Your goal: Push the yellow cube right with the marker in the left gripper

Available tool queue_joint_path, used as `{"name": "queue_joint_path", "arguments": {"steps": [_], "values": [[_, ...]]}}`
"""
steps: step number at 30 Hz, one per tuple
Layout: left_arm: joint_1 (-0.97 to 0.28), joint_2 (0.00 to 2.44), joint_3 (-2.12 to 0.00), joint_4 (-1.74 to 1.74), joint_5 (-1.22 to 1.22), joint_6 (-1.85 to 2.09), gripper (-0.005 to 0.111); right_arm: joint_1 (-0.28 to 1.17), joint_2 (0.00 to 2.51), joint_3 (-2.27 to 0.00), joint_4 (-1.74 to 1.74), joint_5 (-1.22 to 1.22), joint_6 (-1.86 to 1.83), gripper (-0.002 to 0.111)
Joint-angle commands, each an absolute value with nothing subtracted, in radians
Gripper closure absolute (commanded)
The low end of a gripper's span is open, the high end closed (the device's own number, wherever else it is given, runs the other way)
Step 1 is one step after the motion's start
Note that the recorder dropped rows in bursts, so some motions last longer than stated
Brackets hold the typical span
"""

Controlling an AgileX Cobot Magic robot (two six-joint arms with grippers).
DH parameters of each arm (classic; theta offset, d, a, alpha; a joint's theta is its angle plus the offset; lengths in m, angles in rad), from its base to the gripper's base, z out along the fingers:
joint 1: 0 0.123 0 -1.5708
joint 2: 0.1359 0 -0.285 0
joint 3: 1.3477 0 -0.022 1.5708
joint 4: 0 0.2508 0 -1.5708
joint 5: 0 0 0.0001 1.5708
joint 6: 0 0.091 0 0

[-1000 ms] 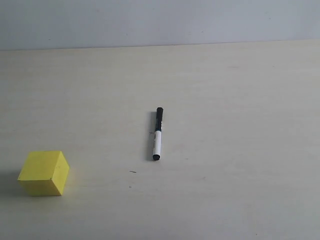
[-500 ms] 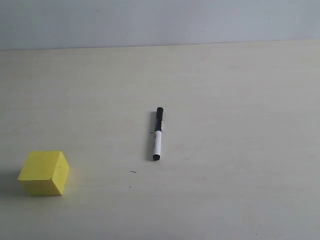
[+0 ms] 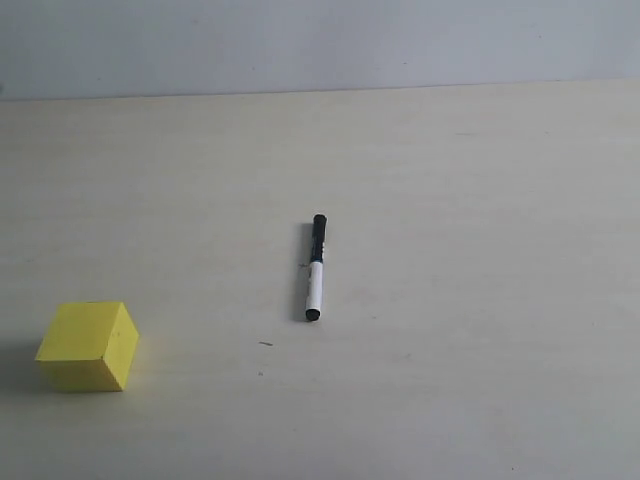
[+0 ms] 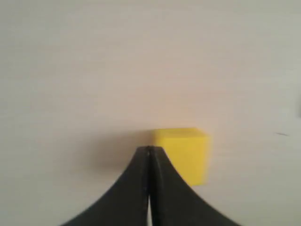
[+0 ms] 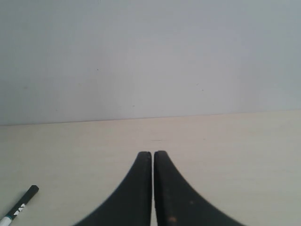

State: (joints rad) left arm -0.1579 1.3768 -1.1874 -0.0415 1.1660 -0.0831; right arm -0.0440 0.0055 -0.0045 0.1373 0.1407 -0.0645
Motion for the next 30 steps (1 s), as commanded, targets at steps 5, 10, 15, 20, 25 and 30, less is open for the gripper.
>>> {"name": "queue_joint_path", "arguments": {"steps": [5,10,15,20,25,30], "values": [[-0.583,1.521,-1.206,-0.272,0.737,-0.101,0.107,-0.049,0.0,0.0,0.132,0.132,-0.074,0.106],[-0.675,1.696,-1.321,-0.257,0.734,-0.134,0.107,-0.049,0.0,0.0,0.132,0.132,-0.074,0.106],[-0.736,1.848,-1.436,-0.231,0.741,-0.136,0.107,-0.049,0.0,0.0,0.132,0.132,-0.074,0.106],[-0.755,1.953,-1.54,-0.1,0.783,-0.303,0.107,-0.049,0.0,0.0,0.132,0.132,-0.074,0.106],[-0.756,2.061,-1.637,-0.062,0.902,-0.359,0.107,-0.049,0.0,0.0,0.132,0.132,-0.074,0.106],[-0.766,2.089,-1.651,-0.08,0.917,-0.345,0.071,-0.049,0.0,0.0,0.132,0.132,-0.074,0.106]]}}
